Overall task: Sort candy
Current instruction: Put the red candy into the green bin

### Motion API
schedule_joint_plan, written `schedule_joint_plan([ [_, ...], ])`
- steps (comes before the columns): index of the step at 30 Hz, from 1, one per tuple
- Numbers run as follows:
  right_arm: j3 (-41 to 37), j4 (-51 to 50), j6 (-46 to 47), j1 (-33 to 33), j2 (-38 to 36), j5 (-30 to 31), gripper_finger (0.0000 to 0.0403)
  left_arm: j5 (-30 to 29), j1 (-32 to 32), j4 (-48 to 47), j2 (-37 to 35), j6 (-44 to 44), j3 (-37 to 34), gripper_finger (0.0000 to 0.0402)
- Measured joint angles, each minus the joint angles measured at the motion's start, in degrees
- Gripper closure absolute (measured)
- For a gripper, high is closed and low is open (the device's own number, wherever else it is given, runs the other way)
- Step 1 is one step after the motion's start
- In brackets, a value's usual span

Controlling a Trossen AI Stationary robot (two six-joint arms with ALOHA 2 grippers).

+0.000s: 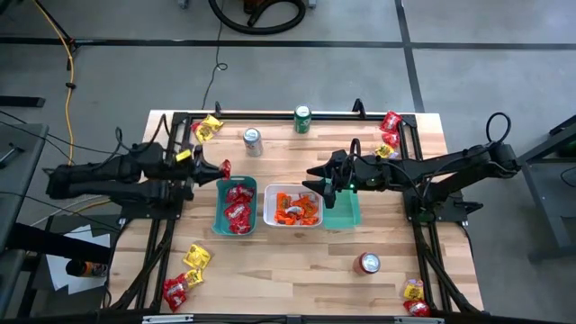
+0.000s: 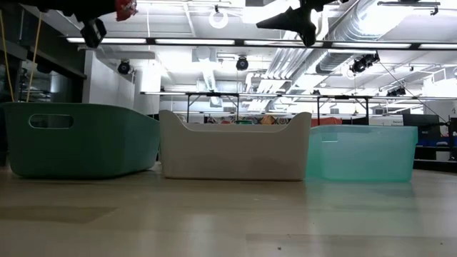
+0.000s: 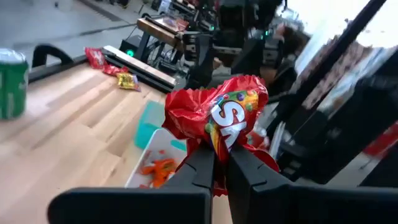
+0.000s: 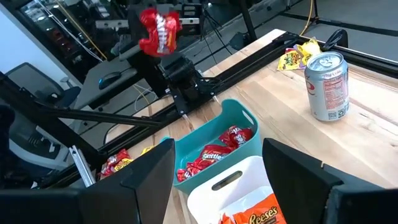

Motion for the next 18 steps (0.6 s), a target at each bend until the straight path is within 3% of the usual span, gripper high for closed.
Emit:
schedule_joint_plan([
  [7,0.0,0.0,0.0,0.0,0.0,0.0,0.0165,-3.7,-6.4,-0.5,2.6,9.0,0.1,0.0396],
  [14,0.0,0.0,0.0,0.0,0.0,0.0,0.0165,-3.9,-7.8,-4.2,5.6,7.1,0.1,0.0395],
  [18,0.0,0.0,0.0,0.0,0.0,0.0,0.0165,-4.2,-8.5,-7.4,9.6,4.6,0.1,0.0367],
])
